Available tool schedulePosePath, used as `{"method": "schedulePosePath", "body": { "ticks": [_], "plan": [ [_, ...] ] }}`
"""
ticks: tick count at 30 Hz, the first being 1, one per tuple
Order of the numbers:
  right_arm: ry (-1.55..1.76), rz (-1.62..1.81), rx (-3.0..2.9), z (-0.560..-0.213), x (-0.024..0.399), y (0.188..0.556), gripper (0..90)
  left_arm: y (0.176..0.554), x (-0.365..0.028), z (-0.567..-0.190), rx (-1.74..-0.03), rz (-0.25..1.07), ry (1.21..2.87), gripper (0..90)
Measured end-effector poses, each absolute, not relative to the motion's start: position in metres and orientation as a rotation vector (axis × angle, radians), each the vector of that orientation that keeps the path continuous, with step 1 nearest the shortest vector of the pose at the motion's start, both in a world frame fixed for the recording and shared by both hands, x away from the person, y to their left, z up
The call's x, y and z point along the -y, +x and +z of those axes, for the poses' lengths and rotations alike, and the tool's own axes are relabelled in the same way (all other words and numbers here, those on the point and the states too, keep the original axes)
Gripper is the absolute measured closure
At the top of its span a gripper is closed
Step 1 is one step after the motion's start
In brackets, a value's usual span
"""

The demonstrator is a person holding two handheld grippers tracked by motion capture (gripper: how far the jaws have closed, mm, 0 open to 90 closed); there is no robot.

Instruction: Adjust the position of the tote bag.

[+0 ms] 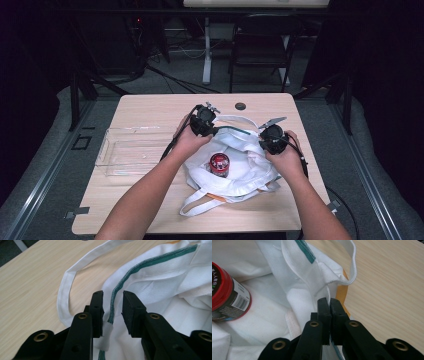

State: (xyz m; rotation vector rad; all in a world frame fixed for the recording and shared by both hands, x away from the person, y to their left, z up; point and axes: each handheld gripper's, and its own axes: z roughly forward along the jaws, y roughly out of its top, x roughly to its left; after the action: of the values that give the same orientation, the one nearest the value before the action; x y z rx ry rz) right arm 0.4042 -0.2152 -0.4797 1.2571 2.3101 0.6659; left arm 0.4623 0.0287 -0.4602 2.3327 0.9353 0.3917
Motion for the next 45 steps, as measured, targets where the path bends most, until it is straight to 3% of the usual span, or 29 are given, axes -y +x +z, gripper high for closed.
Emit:
{"method": "schedulePosePath", "body": {
  "ticks": [12, 23, 38, 45],
  "plan": [
    [1.248, 0.671, -2.313, -0.480, 0.217, 0.403, 88.1, 0.438, -0.061, -0.443, -0.920, 0.349, 2.328, 67.8],
    [1.244, 0.681, -2.308, -0.479, 0.217, 0.402, 87.9, 0.421, -0.079, -0.454, -0.929, 0.359, 2.382, 69.4],
    [1.247, 0.679, -2.311, -0.479, 0.217, 0.402, 87.9, 0.423, -0.083, -0.464, -0.937, 0.410, 2.409, 85.0],
    [1.246, 0.675, -2.310, -0.481, 0.216, 0.403, 88.0, 0.430, -0.087, -0.470, -0.965, 0.406, 2.406, 87.6]
  ]
}}
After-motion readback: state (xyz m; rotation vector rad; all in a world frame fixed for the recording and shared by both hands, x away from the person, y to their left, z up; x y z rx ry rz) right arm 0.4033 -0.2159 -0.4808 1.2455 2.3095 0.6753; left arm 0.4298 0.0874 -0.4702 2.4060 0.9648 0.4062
